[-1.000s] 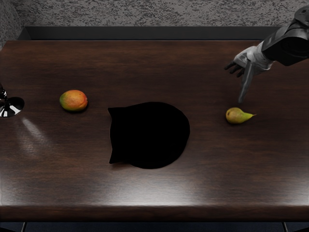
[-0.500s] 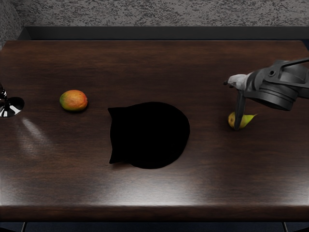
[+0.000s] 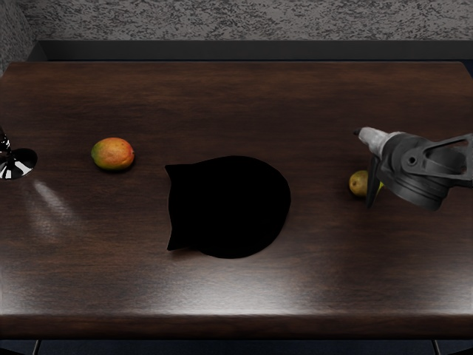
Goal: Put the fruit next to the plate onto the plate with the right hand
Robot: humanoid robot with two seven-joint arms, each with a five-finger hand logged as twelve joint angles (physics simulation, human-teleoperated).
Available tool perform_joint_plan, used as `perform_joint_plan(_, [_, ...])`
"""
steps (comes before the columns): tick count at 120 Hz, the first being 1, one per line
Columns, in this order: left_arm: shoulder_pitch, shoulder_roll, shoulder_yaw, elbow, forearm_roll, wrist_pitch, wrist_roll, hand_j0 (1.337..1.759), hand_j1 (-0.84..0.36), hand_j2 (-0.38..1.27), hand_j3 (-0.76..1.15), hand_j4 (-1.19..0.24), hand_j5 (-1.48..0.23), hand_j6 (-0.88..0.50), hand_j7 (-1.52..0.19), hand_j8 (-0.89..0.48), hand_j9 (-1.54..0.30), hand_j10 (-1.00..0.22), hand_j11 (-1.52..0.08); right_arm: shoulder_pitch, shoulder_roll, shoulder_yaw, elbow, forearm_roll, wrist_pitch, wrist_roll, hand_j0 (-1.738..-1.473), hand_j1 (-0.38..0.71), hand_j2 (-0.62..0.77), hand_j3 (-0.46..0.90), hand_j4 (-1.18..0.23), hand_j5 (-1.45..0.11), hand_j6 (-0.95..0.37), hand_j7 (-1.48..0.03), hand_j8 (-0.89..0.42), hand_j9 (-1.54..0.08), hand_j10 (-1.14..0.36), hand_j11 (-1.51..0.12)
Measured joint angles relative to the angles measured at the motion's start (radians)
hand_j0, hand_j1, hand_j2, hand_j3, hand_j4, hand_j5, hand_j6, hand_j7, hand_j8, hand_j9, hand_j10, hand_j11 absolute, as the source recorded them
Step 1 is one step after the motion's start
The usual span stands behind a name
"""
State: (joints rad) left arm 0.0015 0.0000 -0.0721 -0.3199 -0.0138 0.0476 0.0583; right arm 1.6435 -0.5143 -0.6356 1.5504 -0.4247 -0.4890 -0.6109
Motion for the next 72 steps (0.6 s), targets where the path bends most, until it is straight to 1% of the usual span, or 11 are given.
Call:
perform_joint_plan(25, [0.000, 0.000, 0.000, 0.000, 0.000, 0.000, 0.000, 1.658, 0.35, 0.00, 0.00, 0.00, 0.00, 0.00, 0.00, 0.00, 0.00, 0.00, 0.00, -0.055, 0.004, 0.000, 0.002, -0.045, -0.069, 0.000, -1.658, -0.31, -0.01, 0.00, -0.03, -0.04, -0.03, -0.04, -0.03, -0.04, -0.03, -0.04])
perform_joint_plan(65, [0.000, 0.000, 0.000, 0.000, 0.000, 0.000, 0.000, 1.658, 0.35, 0.00, 0.00, 0.00, 0.00, 0.00, 0.00, 0.00, 0.00, 0.00, 0.00, -0.102, 0.021, 0.002, -0.001, -0.105, -0.115, 0.000, -1.658, -0.23, -0.02, 0.00, -0.10, -0.13, -0.10, -0.13, -0.10, -0.13, -0.10, -0.13])
perform_joint_plan(72, [0.000, 0.000, 0.000, 0.000, 0.000, 0.000, 0.000, 1.658, 0.35, 0.00, 0.00, 0.00, 0.00, 0.00, 0.00, 0.00, 0.00, 0.00, 0.00, -0.107, 0.027, 0.002, -0.001, -0.115, -0.118, 0.000, -1.658, -0.20, -0.02, 0.00, -0.13, -0.17, -0.13, -0.17, -0.13, -0.17, -0.13, -0.17])
